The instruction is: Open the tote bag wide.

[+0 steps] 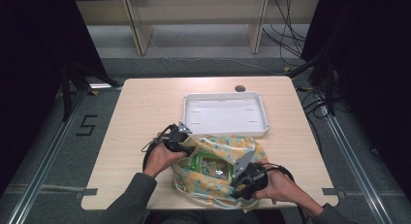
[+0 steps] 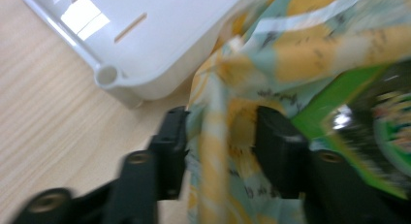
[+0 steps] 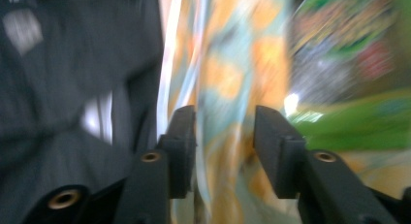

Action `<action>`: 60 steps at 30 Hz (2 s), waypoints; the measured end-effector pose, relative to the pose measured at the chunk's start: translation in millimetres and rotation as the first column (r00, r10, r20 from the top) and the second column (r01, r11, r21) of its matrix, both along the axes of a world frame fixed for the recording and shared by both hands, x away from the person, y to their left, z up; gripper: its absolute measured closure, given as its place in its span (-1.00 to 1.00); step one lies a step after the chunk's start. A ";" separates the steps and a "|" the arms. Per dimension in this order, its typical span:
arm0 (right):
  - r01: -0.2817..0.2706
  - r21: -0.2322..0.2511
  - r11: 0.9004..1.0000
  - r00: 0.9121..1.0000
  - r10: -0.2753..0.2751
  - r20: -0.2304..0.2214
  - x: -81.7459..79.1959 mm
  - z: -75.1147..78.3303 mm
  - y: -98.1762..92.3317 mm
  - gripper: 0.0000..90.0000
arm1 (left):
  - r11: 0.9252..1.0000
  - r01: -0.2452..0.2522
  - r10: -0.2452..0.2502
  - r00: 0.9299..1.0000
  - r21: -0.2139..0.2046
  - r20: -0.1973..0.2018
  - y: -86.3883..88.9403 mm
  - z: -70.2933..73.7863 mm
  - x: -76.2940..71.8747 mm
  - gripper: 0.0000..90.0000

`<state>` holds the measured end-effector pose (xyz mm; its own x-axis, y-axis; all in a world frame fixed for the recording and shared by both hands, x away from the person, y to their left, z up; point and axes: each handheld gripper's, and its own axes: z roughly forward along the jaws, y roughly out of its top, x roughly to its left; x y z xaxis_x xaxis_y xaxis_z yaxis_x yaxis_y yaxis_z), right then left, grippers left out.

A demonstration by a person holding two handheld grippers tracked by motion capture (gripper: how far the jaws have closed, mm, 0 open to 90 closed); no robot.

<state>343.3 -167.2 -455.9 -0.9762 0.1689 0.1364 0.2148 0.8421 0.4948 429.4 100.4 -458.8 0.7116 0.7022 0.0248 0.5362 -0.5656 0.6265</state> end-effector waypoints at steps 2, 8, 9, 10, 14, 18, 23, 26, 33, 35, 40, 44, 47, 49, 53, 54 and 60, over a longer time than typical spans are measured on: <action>0.053 0.102 0.993 0.997 -0.058 0.050 4.0 22.1 -2.8 0.19 | 1.000 0.013 -0.013 1.000 -0.019 0.008 0.0 11.6 -7.4 -0.17; 0.138 0.201 0.970 0.976 -0.168 0.139 16.2 49.5 -7.4 0.15 | 0.993 0.052 -0.044 0.997 -0.108 0.070 3.6 44.8 -45.1 -0.27; 0.154 0.193 0.969 0.972 -0.183 0.143 19.1 49.2 -7.2 0.14 | 0.993 0.052 -0.044 0.997 -0.108 0.070 3.6 44.8 -45.1 -0.26; 0.154 0.193 0.969 0.972 -0.183 0.143 19.1 49.2 -7.2 0.14 | 0.991 0.059 -0.051 0.996 -0.116 0.076 4.3 47.0 -51.9 -0.26; 0.204 0.092 0.975 0.958 -0.218 0.186 38.7 27.8 2.0 0.18 | 0.964 0.195 -0.194 0.981 -0.179 0.023 -2.7 35.6 -83.6 -0.26; 0.202 0.023 0.979 0.955 -0.202 0.218 53.8 14.7 7.5 0.43 | 0.931 0.313 -0.323 0.946 -0.189 -0.027 -12.7 10.7 -99.1 -0.47; 0.249 0.000 0.969 0.943 -0.242 0.229 74.3 4.5 9.1 0.76 | 0.913 0.406 -0.407 0.914 -0.046 -0.011 -20.5 -9.3 -97.0 -0.27; 0.269 -0.017 0.963 0.939 -0.259 0.226 87.8 -0.8 6.7 0.90 | 0.898 0.441 -0.441 0.898 -0.013 -0.001 -26.8 -20.1 -94.8 0.16; 0.358 -0.032 0.933 0.912 -0.342 0.224 109.6 -8.5 -4.5 1.00 | 0.889 0.458 -0.458 0.889 0.016 -0.012 -22.9 -20.0 -105.0 0.97; 0.392 -0.035 0.919 0.897 -0.374 0.236 114.7 -11.6 -7.5 1.00 | 0.882 0.470 -0.469 0.883 0.029 -0.034 -22.2 -23.9 -113.1 0.98; 0.416 -0.061 0.907 0.890 -0.393 0.234 120.3 -16.1 -7.6 1.00 | 0.875 0.482 -0.480 0.876 0.054 -0.047 -24.5 -28.2 -125.2 0.98; 0.403 -0.010 0.915 0.890 -0.389 0.240 115.6 -8.9 -5.1 0.68 | 0.897 0.442 -0.441 0.897 0.020 -0.036 -25.6 -23.2 -123.7 0.49; 0.388 0.076 0.919 0.895 -0.395 0.207 101.0 13.6 -4.6 0.40 | 0.917 0.398 -0.398 0.917 -0.025 -0.015 -25.2 -13.4 -123.9 0.28; 0.359 0.147 0.922 0.904 -0.383 0.192 93.8 25.2 -6.7 0.33 | 0.932 0.353 -0.354 0.935 -0.079 -0.005 -24.9 -9.9 -124.9 0.17; 0.284 0.188 0.940 0.939 -0.313 0.143 80.7 34.2 -6.1 0.26 | 0.942 0.297 -0.296 0.955 -0.154 0.031 -21.5 -1.4 -127.6 0.11; 0.268 0.178 0.947 0.948 -0.292 0.126 77.9 33.2 -4.6 0.25 | 0.942 0.297 -0.296 0.955 -0.154 0.031 -21.5 -1.4 -127.6 0.15; 0.231 0.083 0.969 0.970 -0.237 0.063 74.7 14.4 9.2 0.12 | 0.961 0.224 -0.220 0.975 -0.163 0.045 -12.5 1.0 -123.8 0.74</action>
